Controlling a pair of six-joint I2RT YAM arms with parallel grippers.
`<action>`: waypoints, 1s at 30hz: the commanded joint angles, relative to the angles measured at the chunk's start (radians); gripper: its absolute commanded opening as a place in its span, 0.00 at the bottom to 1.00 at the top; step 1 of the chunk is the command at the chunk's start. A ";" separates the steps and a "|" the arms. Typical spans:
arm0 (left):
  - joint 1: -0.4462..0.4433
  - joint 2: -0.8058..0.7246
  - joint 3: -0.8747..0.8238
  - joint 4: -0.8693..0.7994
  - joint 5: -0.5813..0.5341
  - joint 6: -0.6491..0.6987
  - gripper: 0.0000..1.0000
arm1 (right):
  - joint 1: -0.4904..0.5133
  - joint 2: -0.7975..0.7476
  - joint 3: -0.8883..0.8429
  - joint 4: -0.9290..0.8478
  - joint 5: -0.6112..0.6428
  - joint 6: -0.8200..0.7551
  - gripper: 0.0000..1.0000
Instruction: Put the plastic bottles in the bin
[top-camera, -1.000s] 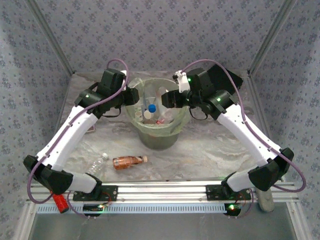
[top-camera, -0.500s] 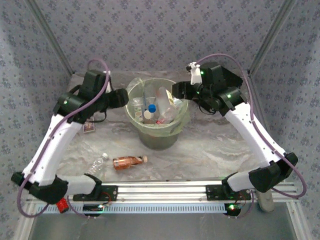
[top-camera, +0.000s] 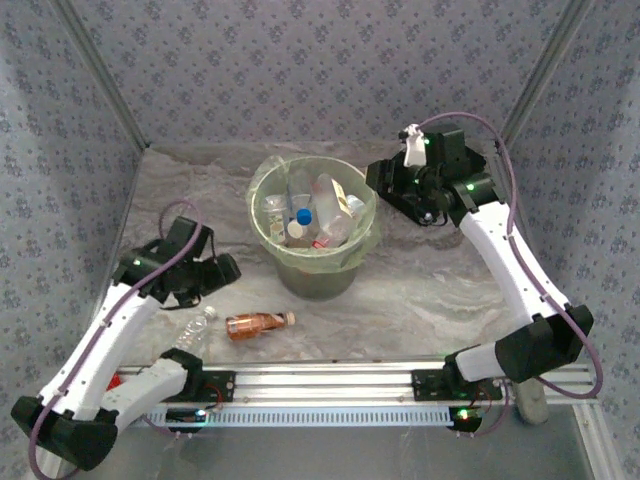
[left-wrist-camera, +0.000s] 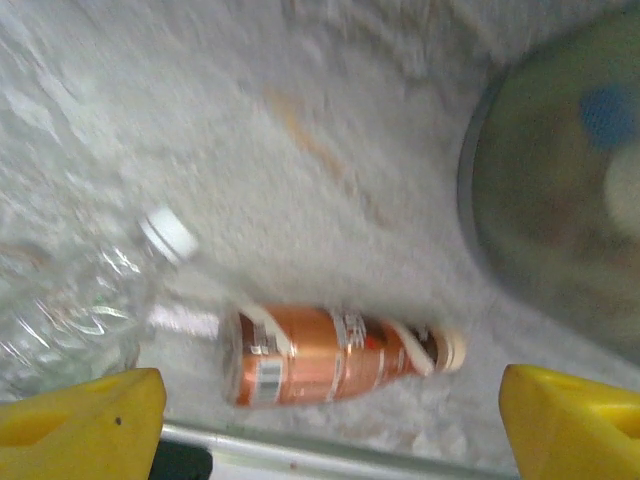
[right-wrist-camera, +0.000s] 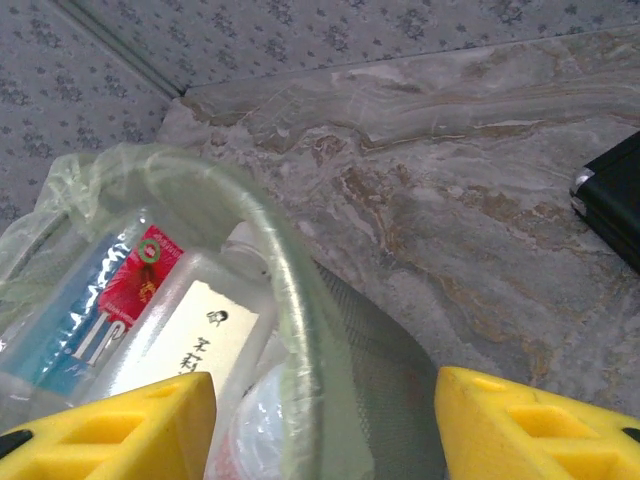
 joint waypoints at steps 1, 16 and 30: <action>-0.085 -0.022 -0.034 -0.043 0.023 -0.008 0.88 | -0.025 -0.025 -0.029 0.006 -0.026 0.021 0.62; -0.431 0.020 -0.298 0.207 -0.059 0.120 0.97 | -0.055 -0.063 -0.058 0.005 -0.030 0.062 0.62; -0.519 0.231 -0.343 0.287 -0.283 0.151 1.00 | -0.062 -0.070 -0.070 0.005 -0.037 0.064 0.62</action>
